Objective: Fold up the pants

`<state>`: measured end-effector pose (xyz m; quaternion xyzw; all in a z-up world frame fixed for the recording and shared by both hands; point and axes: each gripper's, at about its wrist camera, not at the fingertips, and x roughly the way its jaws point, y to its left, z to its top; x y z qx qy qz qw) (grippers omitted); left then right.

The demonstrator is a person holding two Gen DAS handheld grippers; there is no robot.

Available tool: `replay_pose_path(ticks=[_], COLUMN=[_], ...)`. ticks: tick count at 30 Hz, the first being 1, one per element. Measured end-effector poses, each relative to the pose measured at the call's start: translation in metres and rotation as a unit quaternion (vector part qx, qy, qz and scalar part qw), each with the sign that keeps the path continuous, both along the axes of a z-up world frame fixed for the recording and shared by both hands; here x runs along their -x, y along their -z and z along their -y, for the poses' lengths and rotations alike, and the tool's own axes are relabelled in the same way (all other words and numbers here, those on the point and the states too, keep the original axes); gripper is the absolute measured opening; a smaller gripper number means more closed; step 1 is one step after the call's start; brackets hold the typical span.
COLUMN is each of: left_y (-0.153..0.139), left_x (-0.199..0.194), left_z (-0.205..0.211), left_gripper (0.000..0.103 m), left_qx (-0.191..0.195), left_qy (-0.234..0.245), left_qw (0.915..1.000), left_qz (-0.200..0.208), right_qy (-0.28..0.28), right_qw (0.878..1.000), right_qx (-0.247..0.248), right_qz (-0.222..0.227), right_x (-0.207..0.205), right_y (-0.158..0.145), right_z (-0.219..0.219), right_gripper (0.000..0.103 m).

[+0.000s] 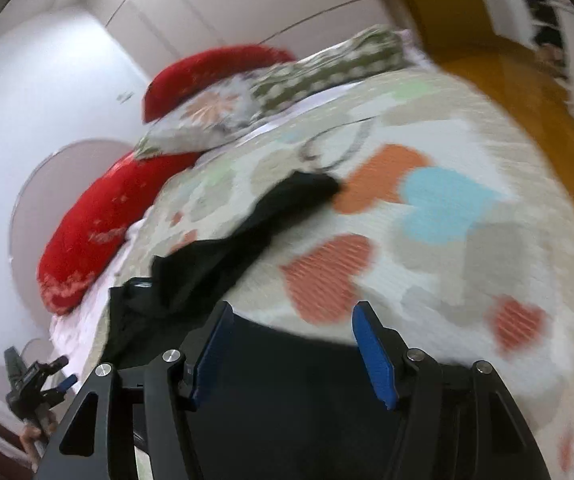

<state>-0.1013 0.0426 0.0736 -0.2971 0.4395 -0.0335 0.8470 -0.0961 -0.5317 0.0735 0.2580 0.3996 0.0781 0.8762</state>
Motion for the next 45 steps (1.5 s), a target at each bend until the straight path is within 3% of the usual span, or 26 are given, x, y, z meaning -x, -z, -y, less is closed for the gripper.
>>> replay_pose_path(ticks=[4, 8, 11, 15, 18, 19, 20, 22, 23, 25, 29, 32, 36, 38, 41, 45], left_y=[0.011, 0.014, 0.014, 0.029, 0.044, 0.048, 0.05, 0.052, 0.051, 0.044, 0.001, -0.032, -0.074, -0.081, -0.071, -0.035], left_x=[-0.05, -0.097, -0.124, -0.157, -0.175, -0.18, -0.185, -0.192, -0.194, -0.195, -0.17, -0.141, -0.072, -0.038, -0.012, -0.01], left_z=[0.011, 0.023, 0.031, 0.044, 0.049, 0.052, 0.057, 0.064, 0.066, 0.071, 0.084, 0.086, 0.084, 0.073, 0.062, 0.055], left_gripper=[0.08, 0.08, 0.08, 0.08, 0.08, 0.08, 0.08, 0.075, 0.052, 0.019, 0.016, 0.016, 0.016, 0.016, 0.016, 0.016], left_qx=[-0.002, -0.007, -0.023, -0.074, -0.06, -0.059, -0.063, -0.067, -0.067, -0.069, -0.103, -0.082, -0.068, -0.055, -0.051, -0.021], left_qy=[0.044, 0.069, 0.094, 0.115, 0.128, 0.135, 0.145, 0.163, 0.168, 0.183, 0.206, 0.228, 0.268, 0.264, 0.241, 0.225], left_qw=[0.9989, 0.9975, 0.9953, 0.9905, 0.9894, 0.9885, 0.9869, 0.9836, 0.9826, 0.9796, 0.9731, 0.9683, 0.9503, 0.9468, 0.9523, 0.9669], left_qz=[-0.016, -0.013, 0.002, -0.019, -0.032, -0.034, -0.035, -0.037, -0.04, -0.047, 0.01, 0.059, 0.143, 0.176, 0.18, 0.119], right_qy=[-0.017, 0.022, 0.047, 0.057, 0.066, 0.066, 0.07, 0.07, 0.068, 0.07, 0.072, 0.065, 0.045, 0.043, 0.038, 0.067], right_qw=[0.999, 0.997, 0.993, 0.988, 0.984, 0.984, 0.983, 0.98, 0.979, 0.979, 0.973, 0.971, 0.969, 0.969, 0.978, 0.993], right_qx=[-0.034, -0.068, -0.094, -0.127, -0.159, -0.165, -0.171, -0.186, -0.191, -0.191, -0.214, -0.21, -0.197, -0.185, -0.153, -0.098], right_qz=[-0.013, -0.031, -0.045, -0.065, -0.041, -0.031, -0.016, -0.003, 0.002, 0.013, 0.056, 0.094, 0.144, 0.156, 0.134, 0.023], right_x=[-0.056, -0.102, -0.127, -0.147, -0.157, -0.158, -0.16, -0.162, -0.162, -0.155, -0.124, -0.08, 0.004, 0.044, 0.099, 0.128], right_y=[0.013, 0.031, 0.045, 0.065, 0.072, 0.072, 0.073, 0.074, 0.073, 0.065, 0.032, -0.006, -0.042, -0.047, -0.034, 0.023], right_z=[-0.017, -0.011, -0.003, -0.003, -0.002, -0.001, 0.0, 0.001, 0.002, 0.007, 0.023, 0.032, 0.043, 0.049, 0.049, 0.054], right_gripper=[0.06, 0.06, 0.064, 0.065, 0.064, 0.059, 0.04, 0.021, 0.017, 0.012, 0.009, 0.009, 0.009, 0.009, 0.009, 0.009])
